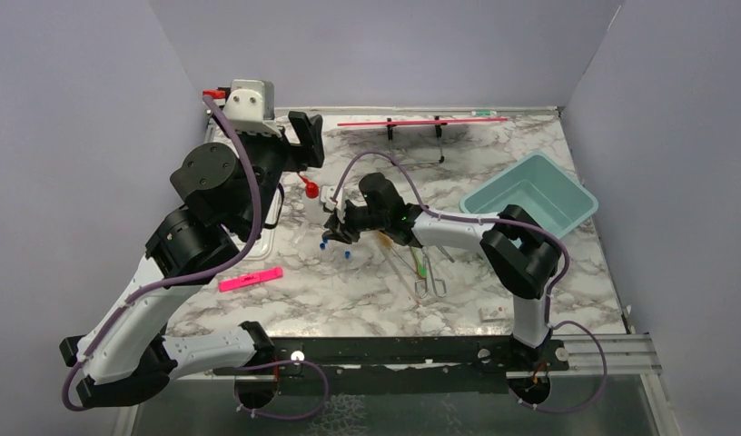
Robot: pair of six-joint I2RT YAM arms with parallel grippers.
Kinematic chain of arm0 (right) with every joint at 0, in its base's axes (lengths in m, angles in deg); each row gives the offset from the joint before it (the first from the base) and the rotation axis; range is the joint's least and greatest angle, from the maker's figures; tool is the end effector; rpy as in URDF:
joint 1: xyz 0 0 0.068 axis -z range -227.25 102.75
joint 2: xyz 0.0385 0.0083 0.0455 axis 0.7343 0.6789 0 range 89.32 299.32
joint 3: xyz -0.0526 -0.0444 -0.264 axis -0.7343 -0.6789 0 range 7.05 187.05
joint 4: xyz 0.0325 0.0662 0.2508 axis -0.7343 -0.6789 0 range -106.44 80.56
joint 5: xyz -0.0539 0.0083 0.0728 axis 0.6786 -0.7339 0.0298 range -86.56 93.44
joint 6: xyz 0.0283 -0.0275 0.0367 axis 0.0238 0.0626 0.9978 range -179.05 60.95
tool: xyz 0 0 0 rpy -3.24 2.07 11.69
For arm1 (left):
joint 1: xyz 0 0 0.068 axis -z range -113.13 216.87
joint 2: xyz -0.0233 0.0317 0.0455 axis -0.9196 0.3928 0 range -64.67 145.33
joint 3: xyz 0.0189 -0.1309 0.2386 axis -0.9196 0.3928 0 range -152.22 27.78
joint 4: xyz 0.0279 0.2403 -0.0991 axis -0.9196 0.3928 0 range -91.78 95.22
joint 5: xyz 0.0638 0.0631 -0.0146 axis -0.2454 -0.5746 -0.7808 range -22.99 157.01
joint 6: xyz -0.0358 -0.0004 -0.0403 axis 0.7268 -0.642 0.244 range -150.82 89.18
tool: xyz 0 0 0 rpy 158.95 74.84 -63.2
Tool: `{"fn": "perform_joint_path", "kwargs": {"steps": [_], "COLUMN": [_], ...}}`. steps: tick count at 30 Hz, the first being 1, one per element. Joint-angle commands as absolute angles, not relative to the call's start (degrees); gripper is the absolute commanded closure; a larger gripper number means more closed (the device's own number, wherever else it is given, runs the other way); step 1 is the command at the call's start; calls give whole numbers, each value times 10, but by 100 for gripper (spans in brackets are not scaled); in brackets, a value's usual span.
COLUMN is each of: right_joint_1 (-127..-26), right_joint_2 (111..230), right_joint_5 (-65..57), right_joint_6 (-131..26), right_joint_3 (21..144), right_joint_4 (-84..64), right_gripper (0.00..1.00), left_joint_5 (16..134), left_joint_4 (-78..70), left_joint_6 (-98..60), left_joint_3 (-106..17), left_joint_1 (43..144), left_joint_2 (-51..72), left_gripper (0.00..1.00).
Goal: Organize the chemistry lab equipment
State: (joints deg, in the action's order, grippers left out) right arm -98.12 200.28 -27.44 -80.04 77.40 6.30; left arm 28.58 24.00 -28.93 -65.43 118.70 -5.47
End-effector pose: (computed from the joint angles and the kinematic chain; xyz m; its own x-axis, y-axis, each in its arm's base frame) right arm 0.2600 0.3485 0.2022 0.0960 -0.3692 -0.9244 -0.9910 0.0515 -0.1235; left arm 0.1132 -0.1084 0.5416 0.0806 -0.1444 -0.9862 0.2385 0.9635 -0.1216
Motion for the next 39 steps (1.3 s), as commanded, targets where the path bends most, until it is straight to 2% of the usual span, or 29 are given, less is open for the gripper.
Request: {"fn": "perform_joint_path", "kwargs": {"steps": [1, 11, 21, 29, 31, 36, 39], "right_joint_1": [-980, -980, -980, -980, -980, -980, -980], "right_joint_2": [1999, 1911, 1818, 1837, 1855, 1895, 1906], "right_joint_5": [-264, -174, -91, 14, 31, 59, 50], "right_joint_6": [-791, -711, -619, -413, -354, -219, -174], "right_joint_3": [780, 762, 748, 757, 772, 784, 772], "right_joint_4": [37, 41, -56, -125, -166, -234, -237], "right_gripper": [65, 43, 39, 43, 49, 64, 69], "left_joint_5": [281, 268, 238, 209, 206, 247, 345], "left_joint_4": [223, 219, 218, 271, 304, 342, 315], "left_joint_6": [-291, -290, -281, -224, -195, -123, -117], "left_joint_3": [-650, -622, -534, -478, -449, -372, -338], "left_joint_1": [1186, 1186, 1186, 1186, 1186, 1169, 1096], "left_joint_2": [-64, -86, -137, -165, -159, -124, -106], "left_gripper": [22, 22, 22, 22, 24, 33, 41]}}
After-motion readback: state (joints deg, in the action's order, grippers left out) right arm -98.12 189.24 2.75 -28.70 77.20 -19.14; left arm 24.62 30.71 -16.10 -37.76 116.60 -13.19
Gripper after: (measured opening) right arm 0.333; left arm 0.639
